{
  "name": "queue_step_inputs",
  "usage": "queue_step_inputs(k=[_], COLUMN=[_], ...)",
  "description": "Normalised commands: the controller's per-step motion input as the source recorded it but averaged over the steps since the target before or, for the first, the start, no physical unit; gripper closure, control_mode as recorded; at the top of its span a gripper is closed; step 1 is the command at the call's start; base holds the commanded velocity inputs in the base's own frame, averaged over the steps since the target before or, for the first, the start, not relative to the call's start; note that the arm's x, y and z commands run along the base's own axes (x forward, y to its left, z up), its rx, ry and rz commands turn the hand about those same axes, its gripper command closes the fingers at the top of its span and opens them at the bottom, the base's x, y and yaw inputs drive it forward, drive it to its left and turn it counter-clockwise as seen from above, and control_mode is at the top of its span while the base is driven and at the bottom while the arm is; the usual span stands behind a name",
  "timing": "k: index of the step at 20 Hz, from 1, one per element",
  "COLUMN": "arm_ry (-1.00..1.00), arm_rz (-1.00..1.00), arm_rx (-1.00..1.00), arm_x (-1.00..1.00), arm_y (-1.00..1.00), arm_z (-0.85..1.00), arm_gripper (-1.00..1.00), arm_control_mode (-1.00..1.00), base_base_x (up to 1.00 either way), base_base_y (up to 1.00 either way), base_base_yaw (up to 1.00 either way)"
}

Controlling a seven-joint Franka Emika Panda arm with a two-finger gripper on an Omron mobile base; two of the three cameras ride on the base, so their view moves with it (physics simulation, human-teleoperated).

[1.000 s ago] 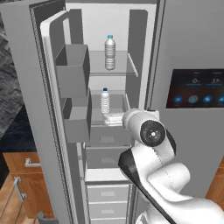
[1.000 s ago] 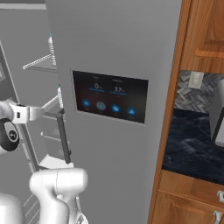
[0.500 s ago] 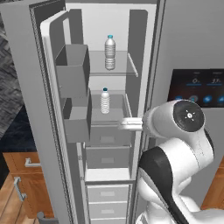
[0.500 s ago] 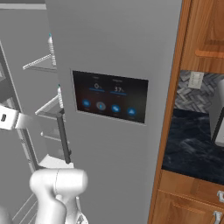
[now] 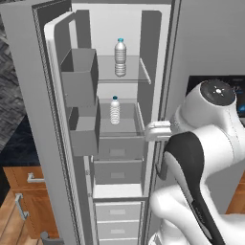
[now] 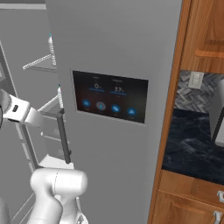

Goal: Take the bottled waters from the counter and place them in the freezer to freeze. Close the freezer door after placing the bottles.

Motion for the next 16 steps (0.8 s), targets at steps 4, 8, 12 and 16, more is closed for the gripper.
queue_step_inputs(k=[4,8,12,16], arm_ry=[0.12,0.0,0.01,0.0], arm_rz=[0.0,0.0,0.0,0.0], arm_rx=[-0.01,0.0,0.0,0.0], arm_x=[-0.02,0.12,0.0,0.0], arm_y=[-0.66,-0.74,-0.13,0.0], arm_z=[-0.16,-0.21,-0.02,0.0], arm_gripper=[-1.0,-1.0,-1.0,-1.0], arm_control_mode=[-1.0,-1.0,-1.0,-1.0], base_base_x=[0.0,0.0,0.0,0.0], base_base_y=[0.0,0.0,0.0,0.0], base_base_yaw=[0.0,0.0,0.0,0.0])
